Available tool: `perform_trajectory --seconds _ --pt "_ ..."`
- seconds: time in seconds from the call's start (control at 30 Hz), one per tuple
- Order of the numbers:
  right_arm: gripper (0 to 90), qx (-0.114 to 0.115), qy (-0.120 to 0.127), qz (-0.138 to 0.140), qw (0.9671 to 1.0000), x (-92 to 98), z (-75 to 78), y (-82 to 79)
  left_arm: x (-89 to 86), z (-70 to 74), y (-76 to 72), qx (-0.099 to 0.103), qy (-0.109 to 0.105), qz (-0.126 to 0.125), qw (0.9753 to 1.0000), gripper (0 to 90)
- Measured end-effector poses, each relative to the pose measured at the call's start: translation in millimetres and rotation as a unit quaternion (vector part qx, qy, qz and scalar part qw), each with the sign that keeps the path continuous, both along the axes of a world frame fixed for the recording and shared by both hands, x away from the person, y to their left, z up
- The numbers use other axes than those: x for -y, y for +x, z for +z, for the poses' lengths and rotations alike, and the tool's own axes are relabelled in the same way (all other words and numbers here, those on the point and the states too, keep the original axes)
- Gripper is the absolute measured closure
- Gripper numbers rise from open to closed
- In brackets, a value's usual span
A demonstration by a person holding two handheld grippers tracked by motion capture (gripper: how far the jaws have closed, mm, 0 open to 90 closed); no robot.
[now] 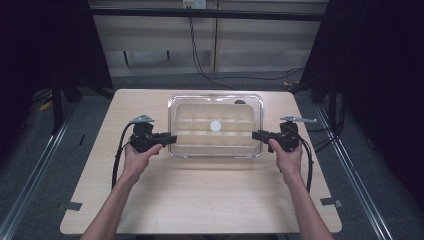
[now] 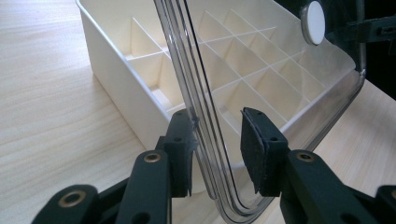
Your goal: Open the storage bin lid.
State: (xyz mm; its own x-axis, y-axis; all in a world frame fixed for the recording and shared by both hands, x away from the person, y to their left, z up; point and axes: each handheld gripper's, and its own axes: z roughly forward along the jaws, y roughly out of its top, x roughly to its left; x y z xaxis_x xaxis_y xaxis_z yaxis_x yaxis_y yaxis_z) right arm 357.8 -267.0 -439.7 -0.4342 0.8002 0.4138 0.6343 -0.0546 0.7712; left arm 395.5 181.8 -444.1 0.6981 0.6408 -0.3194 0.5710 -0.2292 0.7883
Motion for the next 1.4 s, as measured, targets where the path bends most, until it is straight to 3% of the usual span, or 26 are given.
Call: perform_trajectory --seconds 0.3,0.4,0.67,0.87,1.4 --pt "66.1 0.010 0.017 0.004 0.9998 0.2 4.5 -6.8 -3.6 7.1 -9.3 0.010 0.004 -0.007 0.9999 66.8" --pt "66.1 0.014 0.019 0.004 0.9997 0.5 6.5 -9.6 -4.2 11.9 -14.0 0.016 -0.003 -0.004 0.9999 67.9" --pt "65.5 0.011 0.016 0.006 0.9998 -1.9 4.1 -10.5 -8.8 16.0 -19.0 0.026 -0.010 -0.002 0.9996 69.7" --pt "65.5 0.012 0.010 0.011 0.9998 -5.1 4.5 -12.7 -13.3 16.3 -22.4 0.021 -0.019 -0.001 0.9996 70.6" --pt "65.6 0.011 0.006 0.006 0.9999 -5.3 9.9 -26.4 -10.3 22.6 -33.8 0.025 -0.002 -0.003 0.9997 70.7"
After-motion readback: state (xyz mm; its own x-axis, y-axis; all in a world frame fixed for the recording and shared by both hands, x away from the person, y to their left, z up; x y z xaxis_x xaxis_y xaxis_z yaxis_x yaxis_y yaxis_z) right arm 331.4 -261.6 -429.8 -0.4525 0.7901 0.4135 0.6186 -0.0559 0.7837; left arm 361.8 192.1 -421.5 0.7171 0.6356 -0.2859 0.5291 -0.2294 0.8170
